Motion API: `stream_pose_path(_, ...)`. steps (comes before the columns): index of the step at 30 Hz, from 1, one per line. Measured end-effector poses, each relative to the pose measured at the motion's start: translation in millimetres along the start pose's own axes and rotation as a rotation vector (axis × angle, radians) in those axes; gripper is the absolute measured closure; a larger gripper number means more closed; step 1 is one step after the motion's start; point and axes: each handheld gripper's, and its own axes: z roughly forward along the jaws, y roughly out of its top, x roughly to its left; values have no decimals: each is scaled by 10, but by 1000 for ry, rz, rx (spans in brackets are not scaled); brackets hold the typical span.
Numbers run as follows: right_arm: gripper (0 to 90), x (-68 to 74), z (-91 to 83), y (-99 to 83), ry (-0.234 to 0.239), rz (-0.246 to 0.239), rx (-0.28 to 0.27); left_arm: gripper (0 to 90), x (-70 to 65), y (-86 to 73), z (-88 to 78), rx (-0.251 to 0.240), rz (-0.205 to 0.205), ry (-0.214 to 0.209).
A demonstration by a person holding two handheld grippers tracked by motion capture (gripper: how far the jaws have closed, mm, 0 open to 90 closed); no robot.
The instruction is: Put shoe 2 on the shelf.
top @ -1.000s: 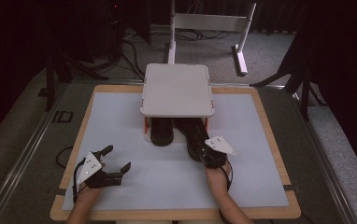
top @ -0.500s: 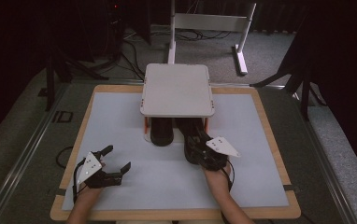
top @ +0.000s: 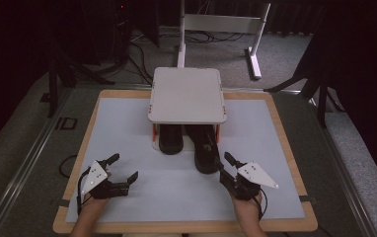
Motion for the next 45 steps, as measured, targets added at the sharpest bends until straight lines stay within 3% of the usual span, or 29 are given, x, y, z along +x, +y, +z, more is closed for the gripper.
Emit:
stream_pose_path(5, 688, 10, -60, -137, 6, 1, 14, 76, 0, 1, 3, 2, -1, -1)
stream_pose_path(7, 773, 24, -40, -229, -1, -12, 46, 76, -1, 1, 2, 1, -1, -1)
stream_pose_path(8, 872, 37, 12, -322, -16, -24, 87, 76, 0, 1, 2, 1, -1, -1)
stream_pose_path(9, 872, 37, 12, -322, -16, -24, 87, 76, 0, 1, 1, 1, -1, -1)
stream_pose_path(10, 900, 41, 64, -370, -17, -27, 127, 76, 0, 1, 1, 1, -1, -1)
stream_pose_path(12, 900, 42, 93, -398, -17, -22, 139, 76, 0, 0, 1, 0, -1, -1)
stream_pose_path(13, 900, 54, 213, -480, -12, -29, 186, 76, 1, 0, 0, -1, -1, -1)
stream_pose_path(21, 900, 45, 384, -529, -13, -23, 233, 76, -1, 0, -1, 0, 2, -2)
stream_pose_path(26, 900, 106, 462, -497, -21, -56, 227, 76, -3, 0, 0, 0, 3, 1)
stream_pose_path(30, 900, 107, 556, -477, -39, -46, 229, 76, -1, 0, -2, 0, 3, 2)
stream_pose_path(33, 900, 69, 636, -440, -51, -6, 233, 76, -1, 0, -2, -1, 1, 1)
stream_pose_path(45, 900, 105, 599, -474, -36, -1, 238, 76, -2, -1, -4, -3, 3, 1)
